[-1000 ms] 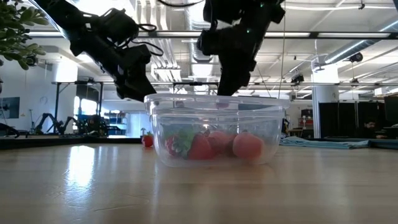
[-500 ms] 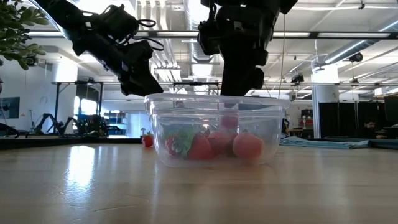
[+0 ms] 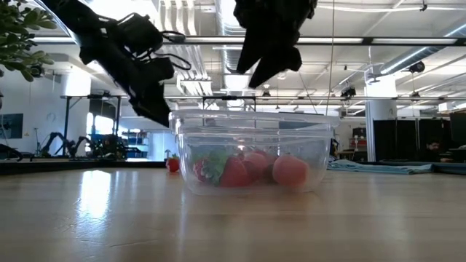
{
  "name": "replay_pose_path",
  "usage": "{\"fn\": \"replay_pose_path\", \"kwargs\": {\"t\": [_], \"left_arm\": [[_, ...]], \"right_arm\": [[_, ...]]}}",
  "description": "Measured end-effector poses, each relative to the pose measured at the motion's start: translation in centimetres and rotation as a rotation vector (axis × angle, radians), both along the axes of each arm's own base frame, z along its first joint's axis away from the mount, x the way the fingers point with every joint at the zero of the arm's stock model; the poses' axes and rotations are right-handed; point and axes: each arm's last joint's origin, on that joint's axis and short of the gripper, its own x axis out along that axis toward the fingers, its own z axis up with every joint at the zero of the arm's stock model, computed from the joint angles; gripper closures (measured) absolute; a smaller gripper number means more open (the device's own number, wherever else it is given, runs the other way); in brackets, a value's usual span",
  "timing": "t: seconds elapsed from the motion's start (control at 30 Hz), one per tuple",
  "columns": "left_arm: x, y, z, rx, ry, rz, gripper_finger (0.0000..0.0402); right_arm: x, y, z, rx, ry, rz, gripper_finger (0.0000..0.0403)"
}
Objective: Pick and placing Produce into tupperware
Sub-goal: Put the strawberry into the transparent bin
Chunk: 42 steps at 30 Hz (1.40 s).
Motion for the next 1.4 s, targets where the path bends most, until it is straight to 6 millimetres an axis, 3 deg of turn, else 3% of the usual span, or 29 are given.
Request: {"fn": "replay_pose_path", "kwargs": {"t": [0.1, 0.3, 0.43, 0.57, 0.93, 1.13, 1.4], "left_arm": [[-0.4, 0.8, -0.7, -0.025, 0.053, 0.087, 0.0178], [-0.7, 3.9, -2.1, -0.239, 0.021, 0.424, 0.0178], [0.2, 5.3, -2.3, -0.267, 0.020, 0.471, 0.0178], [1.2, 5.7, -2.6, -0.239, 0.096, 0.398, 0.0178], [2.8, 6.6, -4.2, -0.235, 0.207, 0.378, 0.0178], [3.0, 6.7, -5.5, -0.257, 0.253, 0.384, 0.0178], [3.4, 7.2, -4.9, -0.206, 0.216, 0.412, 0.0178]], "right_arm": [[-1.0, -0.9, 1.5, -0.047, -0.021, -0.054, 0.0160], [-4.0, -3.6, 5.1, -0.165, -0.072, -0.192, 0.0160], [-6.0, -5.4, 6.8, -0.179, -0.085, -0.257, 0.0160], [-7.5, -6.8, 8.1, -0.219, -0.099, -0.275, 0.0160], [-8.1, -9.5, 8.3, -0.270, -0.075, -0.304, 0.0160], [-8.0, -9.5, 8.1, -0.276, -0.066, -0.293, 0.0157], [-8.0, -9.5, 8.1, -0.265, -0.071, -0.308, 0.0156]]}}
